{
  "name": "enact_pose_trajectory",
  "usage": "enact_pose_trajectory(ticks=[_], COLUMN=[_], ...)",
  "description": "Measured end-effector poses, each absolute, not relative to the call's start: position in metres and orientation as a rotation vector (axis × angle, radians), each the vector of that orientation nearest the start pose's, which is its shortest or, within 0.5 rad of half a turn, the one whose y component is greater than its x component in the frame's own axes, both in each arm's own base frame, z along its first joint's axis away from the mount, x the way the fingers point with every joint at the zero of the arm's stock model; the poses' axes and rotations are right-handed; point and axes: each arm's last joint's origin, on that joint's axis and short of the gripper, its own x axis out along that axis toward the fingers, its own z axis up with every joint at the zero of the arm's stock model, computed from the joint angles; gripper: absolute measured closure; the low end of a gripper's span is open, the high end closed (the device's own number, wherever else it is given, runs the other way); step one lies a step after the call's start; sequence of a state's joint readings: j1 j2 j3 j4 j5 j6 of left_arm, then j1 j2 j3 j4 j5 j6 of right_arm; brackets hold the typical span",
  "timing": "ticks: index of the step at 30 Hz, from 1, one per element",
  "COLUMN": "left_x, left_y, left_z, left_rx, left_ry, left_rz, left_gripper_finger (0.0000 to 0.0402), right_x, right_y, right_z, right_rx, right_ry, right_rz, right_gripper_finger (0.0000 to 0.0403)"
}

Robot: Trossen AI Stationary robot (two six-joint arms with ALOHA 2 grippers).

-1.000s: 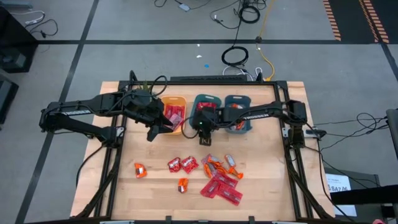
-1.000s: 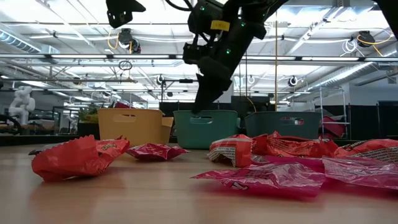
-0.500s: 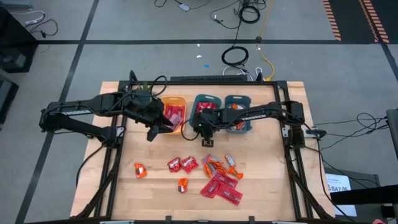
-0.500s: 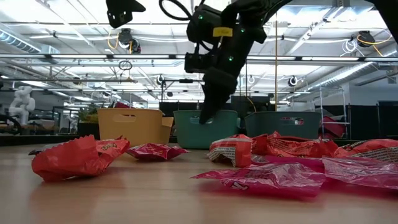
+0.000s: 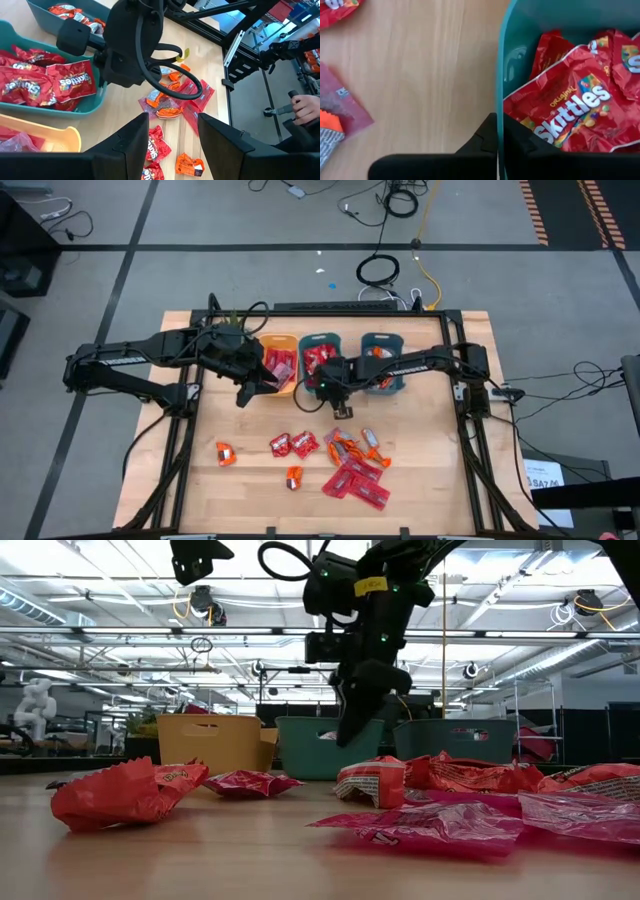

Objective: Sort candy
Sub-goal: Adjust the green bin

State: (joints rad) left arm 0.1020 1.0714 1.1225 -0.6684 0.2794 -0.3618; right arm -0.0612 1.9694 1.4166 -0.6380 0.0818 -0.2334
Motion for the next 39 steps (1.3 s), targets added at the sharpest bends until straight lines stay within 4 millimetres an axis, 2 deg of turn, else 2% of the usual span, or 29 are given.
enact_pose_trajectory(ticks=[15, 28, 39], left_x=[0.213, 0.213, 0.213], left_y=[0.014, 0.014, 0.014], left_z=[0.352, 0.353, 0.352], left_rx=[-0.466, -0.465, -0.464], left_ry=[0.632, 0.632, 0.632], left_rz=[-0.061, -0.061, -0.061], left_gripper_finger=[0.0223, 0.0223, 0.0223], right_x=[0.395, 0.391, 0.391], right_y=[-0.025, -0.024, -0.024], right_z=[0.182, 0.189, 0.190], right_rx=[-0.005, -0.007, -0.019], right_ry=[1.206, 1.207, 1.207], right_rz=[-0.128, -0.113, -0.078], right_gripper_finger=[0.0402, 0.0401, 0.0335])
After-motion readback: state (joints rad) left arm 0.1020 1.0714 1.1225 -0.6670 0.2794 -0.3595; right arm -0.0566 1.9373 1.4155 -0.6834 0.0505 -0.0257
